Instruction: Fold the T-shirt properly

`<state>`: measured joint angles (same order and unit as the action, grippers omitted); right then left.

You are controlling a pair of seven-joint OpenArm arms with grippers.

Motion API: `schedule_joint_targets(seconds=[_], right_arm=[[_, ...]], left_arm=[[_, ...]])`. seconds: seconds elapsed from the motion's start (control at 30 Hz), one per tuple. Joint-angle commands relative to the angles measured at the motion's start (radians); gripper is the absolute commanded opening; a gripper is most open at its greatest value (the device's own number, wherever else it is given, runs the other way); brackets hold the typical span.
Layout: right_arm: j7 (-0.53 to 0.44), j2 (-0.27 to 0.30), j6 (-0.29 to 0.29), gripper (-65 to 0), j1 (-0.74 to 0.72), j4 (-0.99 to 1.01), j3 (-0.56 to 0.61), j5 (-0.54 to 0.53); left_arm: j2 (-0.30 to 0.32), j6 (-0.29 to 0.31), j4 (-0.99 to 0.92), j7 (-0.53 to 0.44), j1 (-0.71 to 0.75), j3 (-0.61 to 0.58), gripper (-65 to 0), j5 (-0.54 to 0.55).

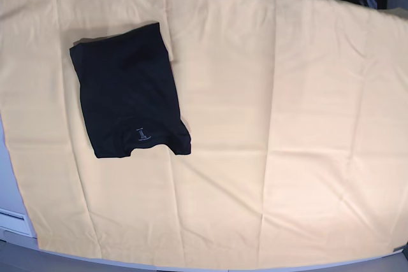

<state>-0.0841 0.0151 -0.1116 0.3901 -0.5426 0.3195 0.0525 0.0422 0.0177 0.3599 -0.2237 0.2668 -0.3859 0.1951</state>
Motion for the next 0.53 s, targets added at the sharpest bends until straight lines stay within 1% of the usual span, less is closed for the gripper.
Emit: schedule_joint_targets(seconds=[0.0, 0.17, 0.3, 0.5], right_arm=[[-0.01, -0.005, -0.013, -65.0, 0.008, -0.002, 0.002, 0.003], [-0.01, -0.004, -0.049, -65.0, 0.005, -0.002, 0.002, 0.009], [-0.01, -0.004, -0.045, -65.0, -0.013, -0.002, 0.002, 0.009], [-0.008, -0.004, -0.046, -65.0, -0.03, -0.003, 0.002, 0.009]], left_arm=[[-0.006, 0.008, 0.004, -0.008, -0.002, 0.0, -65.0, -0.002], [0.001, 0.017, 0.006, 0.002, -0.007, 0.0, -65.0, -0.001], [0.004, 0.023, 0.006, 0.008, -0.019, 0.0, -65.0, -0.002], [0.029, 0.023, 0.016, 0.012, -0.017, 0.0, -65.0, -0.002]])
